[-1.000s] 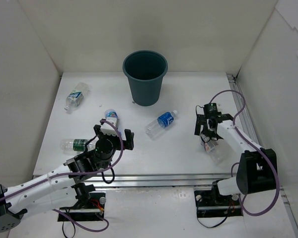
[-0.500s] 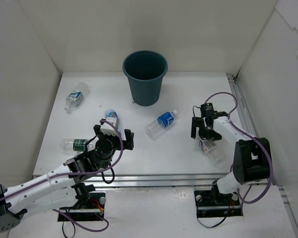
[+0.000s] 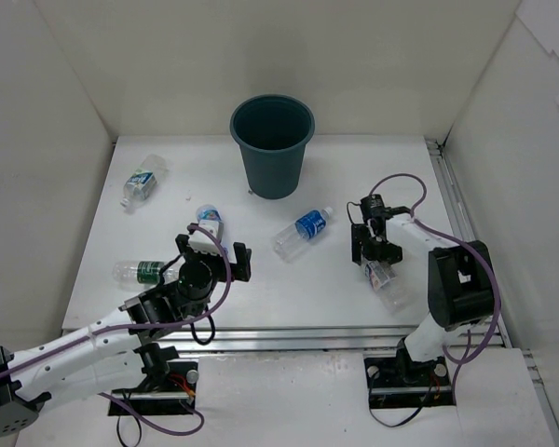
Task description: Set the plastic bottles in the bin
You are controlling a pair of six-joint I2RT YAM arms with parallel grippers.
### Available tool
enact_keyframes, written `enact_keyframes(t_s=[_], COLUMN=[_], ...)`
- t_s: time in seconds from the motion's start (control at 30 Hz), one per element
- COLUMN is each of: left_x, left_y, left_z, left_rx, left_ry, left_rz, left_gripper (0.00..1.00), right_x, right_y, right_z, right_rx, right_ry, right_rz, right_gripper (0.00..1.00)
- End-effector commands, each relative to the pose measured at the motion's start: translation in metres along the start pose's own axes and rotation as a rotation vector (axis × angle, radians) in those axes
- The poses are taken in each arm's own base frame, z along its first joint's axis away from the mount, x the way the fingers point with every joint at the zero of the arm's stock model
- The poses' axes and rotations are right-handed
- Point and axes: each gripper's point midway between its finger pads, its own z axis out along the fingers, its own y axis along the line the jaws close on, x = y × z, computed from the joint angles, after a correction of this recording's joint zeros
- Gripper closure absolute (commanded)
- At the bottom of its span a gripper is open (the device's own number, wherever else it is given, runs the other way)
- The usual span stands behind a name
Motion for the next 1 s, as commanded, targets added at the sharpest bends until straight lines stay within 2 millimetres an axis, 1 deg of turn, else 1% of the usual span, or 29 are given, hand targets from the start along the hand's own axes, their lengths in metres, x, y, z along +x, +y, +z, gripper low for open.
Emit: enact_keyframes(t_s=[0.0, 0.07, 0.1, 0.2, 0.33, 0.43, 0.5, 0.53, 0.57, 0.6, 0.63, 0.67, 0.73, 0.77, 0.8, 0.83, 0.87, 0.9, 0.93, 0.97], left_x=[-0.024, -0.025, -0.025, -0.024, -0.023, -0.024, -0.024, -0.023, -0.023, -0.024, -0.024, -0.025, -0.025, -0.025, -0.025, -0.025, -0.026, -0.025, -0.025, -0.025], left_y=[-0.005, -0.005, -0.004, -0.005, -0.005, -0.005, -0.005, -0.005, -0.005, -0.005, -0.005, -0.005, -0.003, -0.003, -0.002, -0.003, -0.003, -0.003, -0.002, -0.002], left_z=[0.001, 0.001, 0.001, 0.001, 0.002, 0.002, 0.002, 0.002, 0.002, 0.001, 0.001, 0.0, 0.0, 0.0, 0.0, 0.0, 0.0, 0.0, 0.0, 0.0], left_rx=[0.004, 0.005, 0.004, 0.004, 0.004, 0.003, 0.003, 0.005, 0.005, 0.006, 0.007, 0.008, 0.003, 0.0, 0.0, 0.001, 0.0, -0.003, -0.005, -0.006], left_ry=[-0.069, -0.07, -0.072, -0.069, -0.067, -0.07, -0.069, -0.067, -0.066, -0.068, -0.067, -0.071, -0.075, -0.075, -0.076, -0.074, -0.076, -0.072, -0.071, -0.072], left_rz=[-0.051, -0.053, -0.053, -0.051, -0.049, -0.051, -0.05, -0.049, -0.049, -0.053, -0.053, -0.056, -0.056, -0.055, -0.053, -0.052, -0.052, -0.049, -0.048, -0.049], left_gripper=[0.0, 0.0, 0.0, 0.0, 0.0, 0.0, 0.0, 0.0, 0.0, 0.0, 0.0, 0.0, 0.0, 0.0, 0.0, 0.0, 0.0, 0.0, 0.0, 0.0], right_x=[-0.015, -0.016, -0.016, -0.019, -0.024, -0.032, -0.047, -0.053, -0.066, -0.075, -0.084, -0.102, -0.126, -0.147, -0.158, -0.168, -0.187, -0.196, -0.21, -0.223], right_y=[-0.007, -0.007, -0.006, -0.007, -0.011, -0.012, -0.012, -0.011, -0.005, -0.002, 0.001, 0.013, 0.024, 0.037, 0.042, 0.058, 0.063, 0.071, 0.079, 0.084], right_z=[-0.01, -0.012, -0.014, -0.018, -0.028, -0.043, -0.064, -0.077, -0.093, -0.105, -0.121, -0.146, -0.179, -0.217, -0.238, -0.257, -0.299, -0.321, -0.336, -0.376], right_rx=[0.039, 0.046, 0.044, 0.048, 0.066, 0.068, 0.044, 0.022, -0.023, -0.05, -0.084, -0.157, -0.228, -0.277, -0.29, -0.319, -0.353, -0.377, -0.398, -0.432], right_ry=[-0.042, -0.05, -0.055, -0.076, -0.113, -0.156, -0.217, -0.258, -0.306, -0.341, -0.39, -0.455, -0.549, -0.648, -0.71, -0.763, -0.867, -0.926, -0.981, -1.08], right_rz=[0.018, 0.01, 0.009, 0.001, -0.003, -0.007, 0.007, 0.014, 0.021, 0.025, 0.024, 0.015, -0.009, -0.031, -0.054, -0.089, -0.089, -0.117, -0.128, -0.129], right_gripper=[0.31, 0.4, 0.46, 0.52, 0.55, 0.56, 0.57, 0.58, 0.58, 0.58, 0.58, 0.58, 0.58, 0.58, 0.58, 0.58, 0.58, 0.57, 0.58, 0.57])
